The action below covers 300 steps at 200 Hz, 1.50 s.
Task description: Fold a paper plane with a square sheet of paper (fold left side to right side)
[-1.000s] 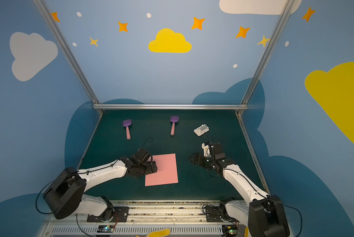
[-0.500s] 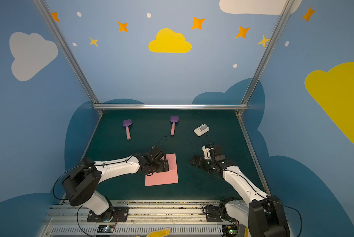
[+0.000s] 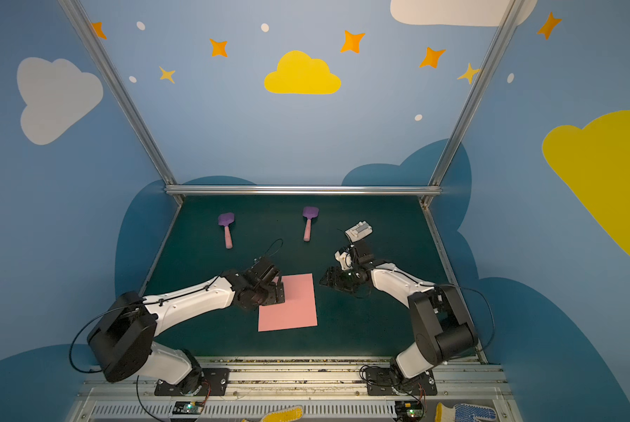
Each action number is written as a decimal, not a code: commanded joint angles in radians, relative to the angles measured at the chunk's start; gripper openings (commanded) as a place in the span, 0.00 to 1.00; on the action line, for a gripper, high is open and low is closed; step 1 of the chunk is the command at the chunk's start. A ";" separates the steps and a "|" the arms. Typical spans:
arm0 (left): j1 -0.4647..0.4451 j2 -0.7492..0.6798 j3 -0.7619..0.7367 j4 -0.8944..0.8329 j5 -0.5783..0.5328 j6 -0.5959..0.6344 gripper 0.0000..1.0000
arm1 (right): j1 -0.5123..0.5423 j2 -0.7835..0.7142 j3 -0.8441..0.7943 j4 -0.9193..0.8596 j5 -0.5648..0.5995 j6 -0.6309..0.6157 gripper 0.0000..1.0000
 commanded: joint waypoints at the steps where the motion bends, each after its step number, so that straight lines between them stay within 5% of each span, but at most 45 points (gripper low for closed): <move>1: 0.000 -0.028 -0.051 0.071 0.056 -0.019 1.00 | 0.024 0.094 0.091 -0.014 -0.017 -0.047 0.64; 63: 0.001 -0.041 -0.115 0.151 0.090 -0.003 1.00 | 0.057 0.312 0.307 -0.062 0.007 -0.085 0.55; 137: 0.003 -0.015 -0.146 0.216 0.114 0.003 1.00 | 0.091 0.411 0.356 -0.082 0.018 -0.144 0.50; 226: 0.005 0.063 -0.194 0.295 0.138 -0.011 1.00 | 0.165 0.352 0.178 0.056 -0.032 -0.079 0.50; 300: 0.004 0.055 -0.219 0.306 0.135 -0.016 1.00 | 0.100 0.244 0.099 0.034 0.086 -0.108 0.54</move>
